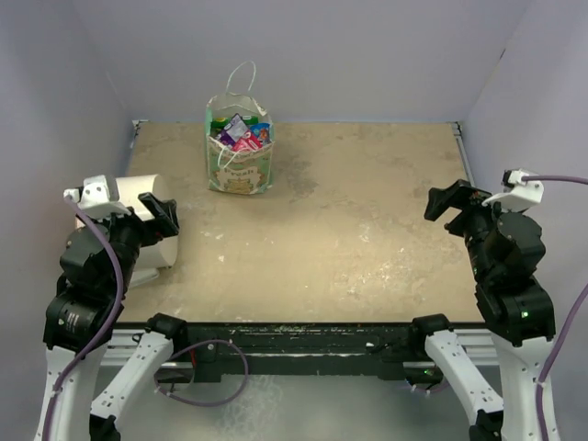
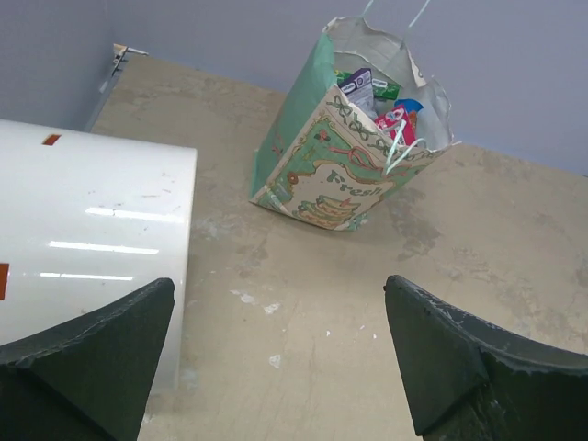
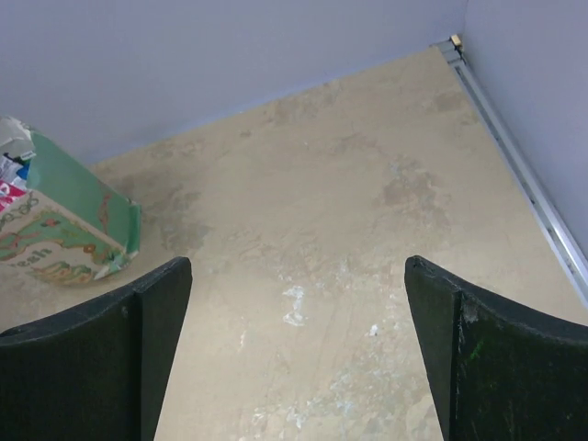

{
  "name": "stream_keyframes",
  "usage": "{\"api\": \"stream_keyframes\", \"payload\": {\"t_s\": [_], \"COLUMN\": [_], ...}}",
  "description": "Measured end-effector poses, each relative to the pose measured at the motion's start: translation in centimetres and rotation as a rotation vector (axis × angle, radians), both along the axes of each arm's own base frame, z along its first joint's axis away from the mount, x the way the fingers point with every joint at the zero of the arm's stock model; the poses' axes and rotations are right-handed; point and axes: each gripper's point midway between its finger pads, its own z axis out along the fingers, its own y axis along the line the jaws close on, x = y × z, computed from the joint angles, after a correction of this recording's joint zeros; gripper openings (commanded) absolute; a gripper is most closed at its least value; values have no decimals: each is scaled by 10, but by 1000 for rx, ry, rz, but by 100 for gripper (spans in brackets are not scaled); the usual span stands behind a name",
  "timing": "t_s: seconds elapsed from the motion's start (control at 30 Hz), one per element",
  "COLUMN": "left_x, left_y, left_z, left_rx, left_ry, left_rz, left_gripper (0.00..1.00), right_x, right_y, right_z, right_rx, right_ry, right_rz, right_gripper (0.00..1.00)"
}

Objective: Take the snacks out of the paper bag
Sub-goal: Adjust the paper bag at the center of the board.

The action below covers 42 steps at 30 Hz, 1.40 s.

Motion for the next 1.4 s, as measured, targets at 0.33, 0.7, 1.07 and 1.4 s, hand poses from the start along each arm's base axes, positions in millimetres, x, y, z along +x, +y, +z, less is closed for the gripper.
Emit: {"api": "stream_keyframes", "payload": {"t_s": [0.33, 0.7, 1.07, 1.4], "left_x": [36, 93, 146, 184], "left_y": [-11, -41, -80, -108], "left_z": [-7, -27, -58, -64], "left_rx": [31, 14, -168, -455], "left_ry": [130, 267, 379, 383], "left_rz": [-5, -70, -98, -49], "left_gripper": [99, 99, 100, 63], "right_x": [18, 51, 65, 61], "right_y": [7, 17, 37, 44], "right_z": [-31, -48, -49, -28], "right_rx": [3, -9, 6, 39], "right_ry": [190, 342, 374, 287], "right_rz": [-18, -49, 27, 77], "right_gripper": [100, 100, 100, 100]}}
